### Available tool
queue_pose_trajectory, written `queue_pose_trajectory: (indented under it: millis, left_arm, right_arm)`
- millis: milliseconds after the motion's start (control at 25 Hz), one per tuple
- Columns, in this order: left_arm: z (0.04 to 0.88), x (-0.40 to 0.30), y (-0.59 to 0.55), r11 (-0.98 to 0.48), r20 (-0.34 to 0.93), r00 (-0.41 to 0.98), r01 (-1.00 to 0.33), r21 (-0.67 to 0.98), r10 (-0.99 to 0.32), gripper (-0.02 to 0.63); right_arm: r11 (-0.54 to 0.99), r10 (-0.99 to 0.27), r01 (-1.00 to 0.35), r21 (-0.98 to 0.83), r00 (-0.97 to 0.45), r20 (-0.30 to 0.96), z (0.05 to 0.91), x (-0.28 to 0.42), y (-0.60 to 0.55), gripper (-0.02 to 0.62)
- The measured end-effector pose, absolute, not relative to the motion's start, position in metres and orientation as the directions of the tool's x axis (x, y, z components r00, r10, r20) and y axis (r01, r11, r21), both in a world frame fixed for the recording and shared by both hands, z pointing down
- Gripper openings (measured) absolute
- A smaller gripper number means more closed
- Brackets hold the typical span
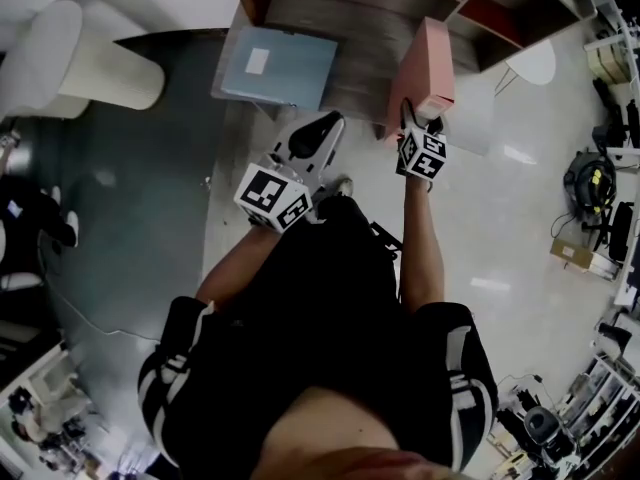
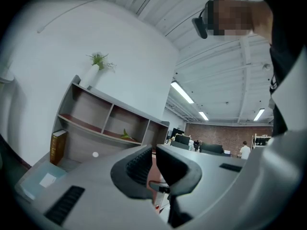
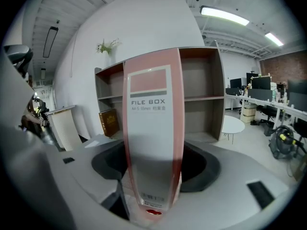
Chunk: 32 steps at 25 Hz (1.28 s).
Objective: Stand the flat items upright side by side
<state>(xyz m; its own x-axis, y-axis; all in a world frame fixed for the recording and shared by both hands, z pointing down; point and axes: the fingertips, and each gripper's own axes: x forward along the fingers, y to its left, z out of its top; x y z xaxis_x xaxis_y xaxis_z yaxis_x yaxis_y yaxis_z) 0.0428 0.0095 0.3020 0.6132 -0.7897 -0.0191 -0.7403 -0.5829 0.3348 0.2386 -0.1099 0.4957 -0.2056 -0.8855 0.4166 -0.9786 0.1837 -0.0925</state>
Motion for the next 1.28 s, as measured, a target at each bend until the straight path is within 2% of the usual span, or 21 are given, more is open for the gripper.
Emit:
queue_pose_trajectory:
  millis: [440,1280]
  left_arm:
    - [0.295,0.080,-0.013,-0.573,-0.005,0.605,-0.752,0.325,-0.796,0.043]
    - [0.302,0.092,-0.129,-0.620,-0.002,0.659,-0.707,0.341,-0.752,0.043]
  right_arm:
    - [0.189,-0.881,-0.980,-0.065,-0.198,0.429,0.502,0.252,-0.132,0.311]
    - [0.134,-0.883,-0.991,-0.027,-0.132,0.450,0.516,0.255,-0.220,0.311]
